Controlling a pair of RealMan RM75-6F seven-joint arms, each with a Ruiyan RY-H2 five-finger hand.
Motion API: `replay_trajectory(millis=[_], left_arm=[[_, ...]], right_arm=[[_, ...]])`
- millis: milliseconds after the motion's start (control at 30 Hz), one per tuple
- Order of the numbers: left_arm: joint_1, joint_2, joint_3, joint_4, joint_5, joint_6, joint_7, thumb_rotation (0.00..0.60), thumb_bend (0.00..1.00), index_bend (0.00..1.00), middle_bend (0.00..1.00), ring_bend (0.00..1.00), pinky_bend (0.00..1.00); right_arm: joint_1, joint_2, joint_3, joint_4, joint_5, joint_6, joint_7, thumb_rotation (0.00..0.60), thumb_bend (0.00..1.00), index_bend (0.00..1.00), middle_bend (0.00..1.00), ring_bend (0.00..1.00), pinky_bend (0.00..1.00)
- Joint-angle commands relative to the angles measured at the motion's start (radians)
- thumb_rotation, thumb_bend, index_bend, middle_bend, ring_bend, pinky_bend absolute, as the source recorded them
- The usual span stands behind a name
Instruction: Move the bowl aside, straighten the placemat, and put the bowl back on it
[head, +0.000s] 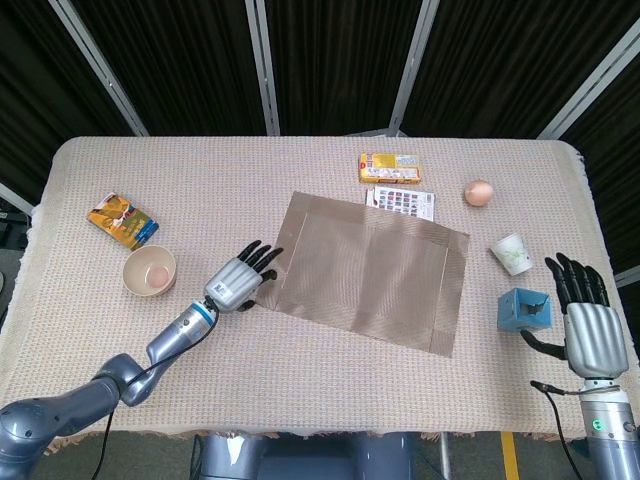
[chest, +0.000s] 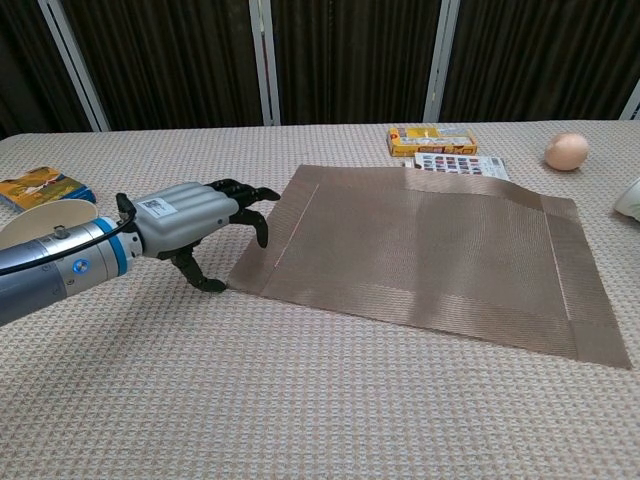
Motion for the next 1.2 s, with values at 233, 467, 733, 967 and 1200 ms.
replay_trajectory(millis=[233,467,733,967,1200], left_arm=[[-0.019,-0.035,0.034,0.061,0.012,0.018,-0.035,0.600,0.22,0.33,0.00,0.00,0.00],[-0.036,-0.042,0.038,0.065,0.008,0.012,-0.028,0.600,0.35,0.38,0.00,0.00,0.00],[-0.052,-0.057,0.027,0.055,-0.015,-0.003,-0.030,0.600,0.45,0.49,0.00,0.00,0.00],[-0.061,-0.078,0.016,0.068,-0.036,-0.003,-0.025,0.600,0.47,0.54,0.00,0.00,0.00],[-0.058,-0.081,0.028,0.067,-0.031,0.024,-0.032,0.600,0.47,0.66,0.00,0.00,0.00]], right_arm=[[-0.007,0.003,0.010,0.002,-0.007,-0.003,0.012,0.600,0.00,0.00,0.00,0.00,0.00],[-0.014,0.007,0.017,-0.001,-0.015,0.001,0.021,0.600,0.00,0.00,0.00,0.00,0.00],[-0.020,0.012,0.022,-0.008,-0.030,0.008,0.029,0.600,0.00,0.00,0.00,0.00,0.00],[-0.025,0.016,0.027,-0.006,-0.036,0.007,0.039,0.600,0.00,0.00,0.00,0.00,0.00],[-0.030,0.020,0.032,-0.008,-0.042,0.007,0.048,0.600,0.00,0.00,0.00,0.00,0.00]])
